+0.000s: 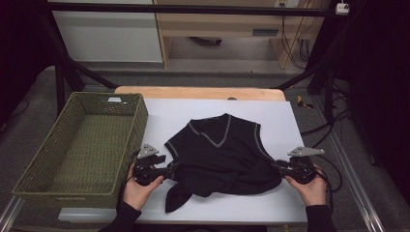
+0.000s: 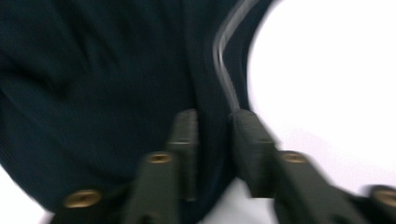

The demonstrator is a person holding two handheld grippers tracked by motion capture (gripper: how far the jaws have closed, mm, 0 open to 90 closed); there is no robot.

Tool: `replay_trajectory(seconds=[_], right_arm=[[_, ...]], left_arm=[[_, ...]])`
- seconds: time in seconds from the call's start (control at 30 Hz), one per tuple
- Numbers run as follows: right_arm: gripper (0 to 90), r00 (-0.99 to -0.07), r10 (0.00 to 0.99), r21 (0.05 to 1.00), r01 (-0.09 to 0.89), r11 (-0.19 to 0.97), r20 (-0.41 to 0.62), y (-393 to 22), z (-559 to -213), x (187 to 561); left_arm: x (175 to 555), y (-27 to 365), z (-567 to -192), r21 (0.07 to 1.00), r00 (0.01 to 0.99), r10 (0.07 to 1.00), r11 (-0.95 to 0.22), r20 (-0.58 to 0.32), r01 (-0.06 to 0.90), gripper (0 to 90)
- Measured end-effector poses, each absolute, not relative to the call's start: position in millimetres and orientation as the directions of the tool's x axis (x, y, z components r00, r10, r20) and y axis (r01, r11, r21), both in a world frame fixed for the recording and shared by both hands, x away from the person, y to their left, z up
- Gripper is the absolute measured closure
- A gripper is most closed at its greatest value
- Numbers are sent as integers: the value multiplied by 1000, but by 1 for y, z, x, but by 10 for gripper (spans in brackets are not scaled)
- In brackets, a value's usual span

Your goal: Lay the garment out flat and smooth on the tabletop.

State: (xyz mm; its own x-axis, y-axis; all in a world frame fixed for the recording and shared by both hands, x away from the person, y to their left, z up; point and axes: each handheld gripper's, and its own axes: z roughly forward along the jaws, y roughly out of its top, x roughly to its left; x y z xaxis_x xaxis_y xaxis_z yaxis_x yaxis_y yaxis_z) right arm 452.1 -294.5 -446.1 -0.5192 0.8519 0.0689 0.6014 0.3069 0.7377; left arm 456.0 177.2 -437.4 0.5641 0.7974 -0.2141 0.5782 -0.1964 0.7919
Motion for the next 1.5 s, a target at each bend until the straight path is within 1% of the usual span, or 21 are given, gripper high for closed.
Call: replay_trajectory(seconds=[0.03, 0.17, 0.2, 0.27, 0.37, 0.47, 0.57, 0.67, 0.83, 0.9, 0.93, 1.17, 1.2, 1.23, 1.27, 1.3, 1.33, 1.37, 1.4, 1.43, 1.5], right_arm=[[456, -519, 851, 767, 576, 283, 75, -293, -443, 455], [305, -525, 844, 807, 542, 232, 110, -285, -437, 472], [292, -524, 845, 807, 543, 234, 107, -281, -437, 478], [250, -523, 848, 806, 536, 252, 83, -276, -440, 488], [238, -515, 856, 799, 534, 277, 48, -268, -447, 506], [241, -495, 868, 799, 540, 264, 47, -266, -452, 519], [260, -471, 881, 797, 549, 251, 47, -267, -456, 531], [299, -459, 887, 789, 560, 252, 43, -268, -459, 541], [334, -438, 898, 772, 587, 245, 47, -262, -467, 559], [337, -434, 900, 762, 594, 256, 36, -259, -470, 566], [338, -430, 902, 759, 600, 254, 38, -258, -472, 568], [342, -398, 917, 734, 631, 250, 29, -250, -479, 587], [358, -394, 918, 729, 639, 246, 35, -249, -481, 588], [370, -392, 919, 730, 640, 240, 41, -248, -482, 589], [410, -382, 924, 736, 634, 237, 31, -247, -483, 588], [441, -375, 927, 738, 633, 231, 31, -247, -483, 588], [499, -371, 928, 738, 635, 229, 31, -246, -482, 587], [587, -375, 926, 735, 638, 230, 36, -247, -481, 586], [625, -379, 924, 734, 639, 230, 41, -247, -481, 586], [719, -379, 924, 729, 648, 220, 58, -247, -480, 586], [771, -384, 919, 726, 656, 207, 86, -247, -479, 586]], left_arm=[[459, 178, -435, 795, 564, 799, -197, -209, 574, 204], [473, 177, -434, 793, 547, 802, -165, -238, 586, 64], [477, 176, -435, 792, 541, 806, -160, -239, 589, 45], [484, 174, -438, 785, 528, 816, -160, -236, 598, 49], [497, 174, -444, 789, 526, 823, -170, -216, 590, 48], [510, 174, -451, 787, 509, 840, -180, -189, 590, 53], [525, 176, -458, 780, 477, 865, -191, -153, 596, 148], [541, 178, -464, 760, 440, 890, -205, -117, 617, 180], [555, 179, -470, 740, 418, 904, -224, -85, 634, 295], [558, 178, -473, 726, 416, 906, -233, -80, 647, 347], [559, 177, -475, 722, 419, 904, -239, -78, 649, 354], [561, 173, -479, 732, 436, 894, -227, -105, 642, 496], [560, 172, -478, 730, 441, 892, -236, -99, 641, 515], [559, 170, -478, 725, 452, 885, -241, -109, 645, 559], [558, 169, -477, 724, 453, 886, -247, -101, 644, 619], [558, 168, -477, 724, 455, 885, -252, -96, 642, 630], [557, 167, -477, 720, 456, 883, -245, -111, 650, 659], [557, 166, -476, 716, 454, 883, -243, -115, 655, 697], [558, 166, -476, 711, 453, 883, -240, -123, 661, 711], [558, 166, -476, 707, 454, 882, -240, -126, 665, 728], [560, 167, -474, 698, 449, 882, -232, -143, 677, 748]])
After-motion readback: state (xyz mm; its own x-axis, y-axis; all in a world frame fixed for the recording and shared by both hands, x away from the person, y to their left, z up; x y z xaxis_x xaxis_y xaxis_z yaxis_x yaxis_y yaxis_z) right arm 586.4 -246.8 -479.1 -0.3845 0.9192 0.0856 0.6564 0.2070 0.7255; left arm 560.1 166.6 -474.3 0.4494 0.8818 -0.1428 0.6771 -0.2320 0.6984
